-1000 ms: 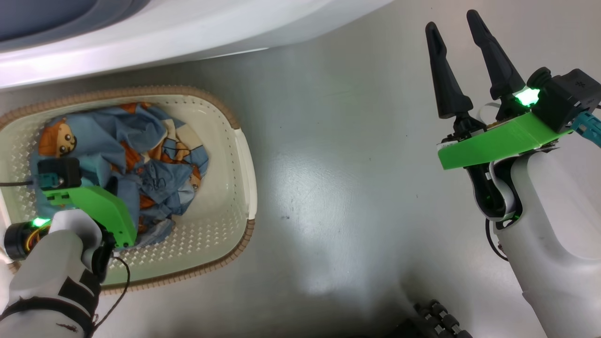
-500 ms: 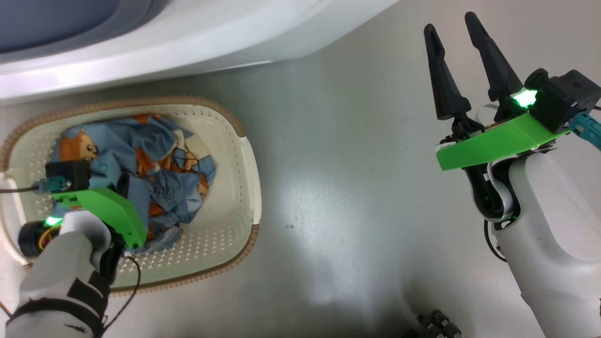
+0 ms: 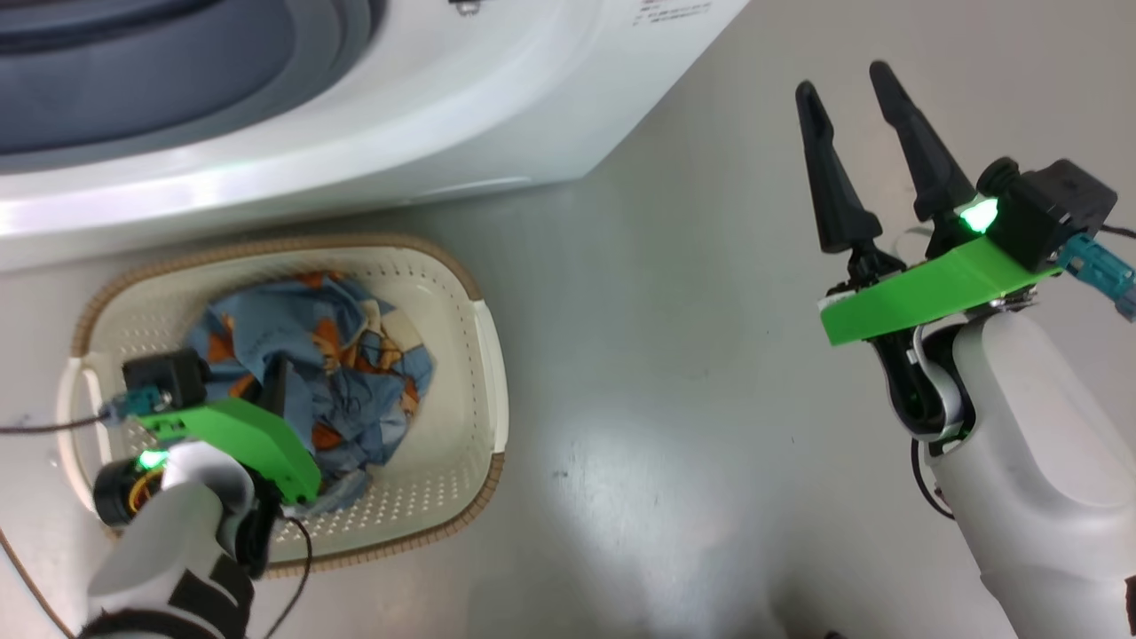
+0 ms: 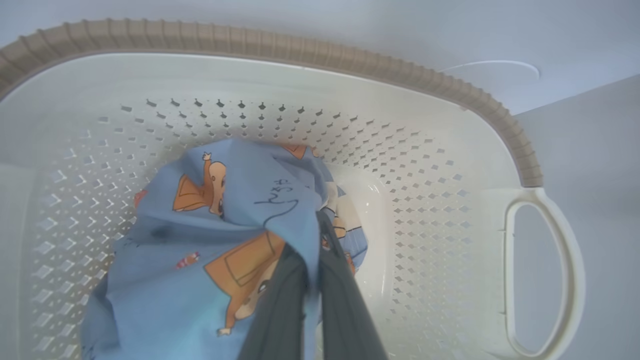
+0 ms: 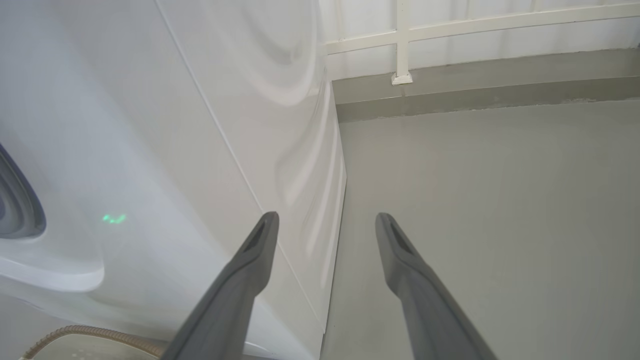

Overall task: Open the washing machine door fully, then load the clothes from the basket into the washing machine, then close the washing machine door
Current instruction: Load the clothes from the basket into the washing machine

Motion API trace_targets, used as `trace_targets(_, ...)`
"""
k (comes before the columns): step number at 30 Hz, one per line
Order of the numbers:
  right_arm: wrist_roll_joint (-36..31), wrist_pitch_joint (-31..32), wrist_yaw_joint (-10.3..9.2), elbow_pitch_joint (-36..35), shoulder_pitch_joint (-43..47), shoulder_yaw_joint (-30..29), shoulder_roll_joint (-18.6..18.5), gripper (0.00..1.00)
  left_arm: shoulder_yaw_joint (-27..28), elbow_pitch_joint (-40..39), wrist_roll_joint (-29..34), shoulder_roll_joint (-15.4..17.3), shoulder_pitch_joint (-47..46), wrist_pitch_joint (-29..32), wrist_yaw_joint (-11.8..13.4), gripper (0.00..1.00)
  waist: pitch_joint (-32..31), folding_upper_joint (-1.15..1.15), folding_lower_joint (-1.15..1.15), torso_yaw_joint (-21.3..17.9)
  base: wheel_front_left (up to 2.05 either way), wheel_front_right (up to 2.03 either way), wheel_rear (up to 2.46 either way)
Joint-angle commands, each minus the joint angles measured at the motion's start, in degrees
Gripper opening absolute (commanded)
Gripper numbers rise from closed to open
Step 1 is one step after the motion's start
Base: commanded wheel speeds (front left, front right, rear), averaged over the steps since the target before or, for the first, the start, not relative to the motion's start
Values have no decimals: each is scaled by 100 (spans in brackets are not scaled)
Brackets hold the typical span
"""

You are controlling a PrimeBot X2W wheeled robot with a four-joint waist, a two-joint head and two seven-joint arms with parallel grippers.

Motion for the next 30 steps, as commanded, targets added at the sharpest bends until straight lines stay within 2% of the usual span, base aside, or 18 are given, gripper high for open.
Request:
trace_targets(1,73,-47,25,-81,270,95,38,100,58,-172,-125,207,285,-96,-27,0,-290,0,0,40,0,0,0)
trace_targets(17,247,-47,25,113,816,68,-60,100,-504,-1588,-1047,458,1129,-418,-28,0,-1449,0,0,207,0,0,0)
trace_targets(30,378,-47,25,220,1264,53,-161,100,124,-3002,-901,484,1757,-425,-28,0,-2169,0,0,460,0,0,0)
